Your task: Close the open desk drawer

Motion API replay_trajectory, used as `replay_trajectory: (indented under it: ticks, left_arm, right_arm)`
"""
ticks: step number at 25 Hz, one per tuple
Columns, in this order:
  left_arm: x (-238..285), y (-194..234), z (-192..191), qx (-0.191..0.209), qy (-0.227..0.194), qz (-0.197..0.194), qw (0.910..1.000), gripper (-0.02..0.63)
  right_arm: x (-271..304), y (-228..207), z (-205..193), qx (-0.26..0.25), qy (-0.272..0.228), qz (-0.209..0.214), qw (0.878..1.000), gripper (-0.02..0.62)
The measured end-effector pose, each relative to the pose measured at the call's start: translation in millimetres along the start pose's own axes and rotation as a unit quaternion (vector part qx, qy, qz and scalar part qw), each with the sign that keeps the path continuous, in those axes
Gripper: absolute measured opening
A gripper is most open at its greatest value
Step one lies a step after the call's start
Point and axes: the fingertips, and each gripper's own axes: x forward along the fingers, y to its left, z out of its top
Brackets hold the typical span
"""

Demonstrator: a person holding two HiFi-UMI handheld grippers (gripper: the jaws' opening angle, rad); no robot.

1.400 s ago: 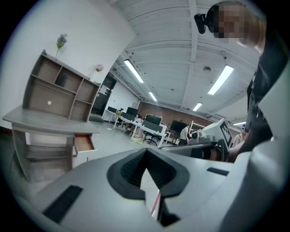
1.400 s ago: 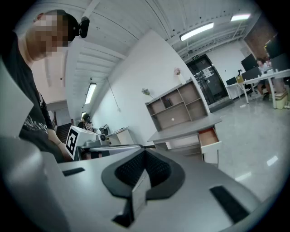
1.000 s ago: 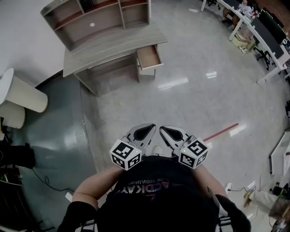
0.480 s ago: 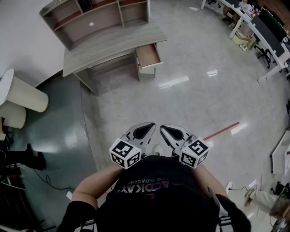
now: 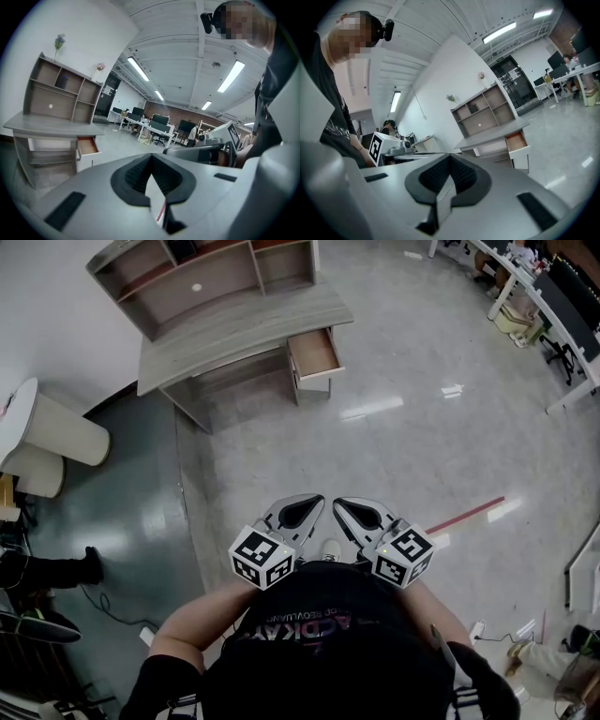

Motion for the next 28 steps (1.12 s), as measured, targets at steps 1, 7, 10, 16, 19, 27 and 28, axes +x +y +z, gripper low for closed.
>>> replay_trajectory:
  ticks: [1,7,10,16,19,27,28]
  left_arm:
    - [1.8,0.1,0.8,0.0,-0.001,0.002,1.0,0.011]
    - [12.9,1.6,9.9,0.006,-0.01,0.016,0.9998,0.011]
    - [16.9,7.7,13.5,0.007,-0.012,0.019,0.9997,0.011]
    - [28.4,27.5,21.7,0.002,-0.011,0.023,0.9997,0.011]
    - [36.1,40.3,28.9,-0.001,-0.014,0.018,0.9997,0.011]
    - [55.7,92.7,47.4,-0.006,-0.009,-0.01,0.9999,0.011]
    - [57.8,102.1,50.6,-0.006,-0.009,-0.013,0.9999,0.011]
  right_arm:
    - [-0.2,-1.2,1.0,0.0,0.0,0.003,1.0,0.015]
    - [-1.9,-11.1,7.9,-0.006,0.004,0.012,1.0,0.015]
    - [1.6,-18.2,12.3,-0.009,0.002,0.012,1.0,0.015]
    - [10.6,-31.9,23.5,-0.007,-0.001,0.006,1.0,0.015]
    - [20.2,-41.2,29.7,-0.007,-0.001,0.001,1.0,0.015]
    - [66.3,-73.3,51.8,-0.004,-0.004,-0.031,1.0,0.015]
    - [74.0,-77.3,55.4,-0.003,-0.006,-0.036,0.999,0.015]
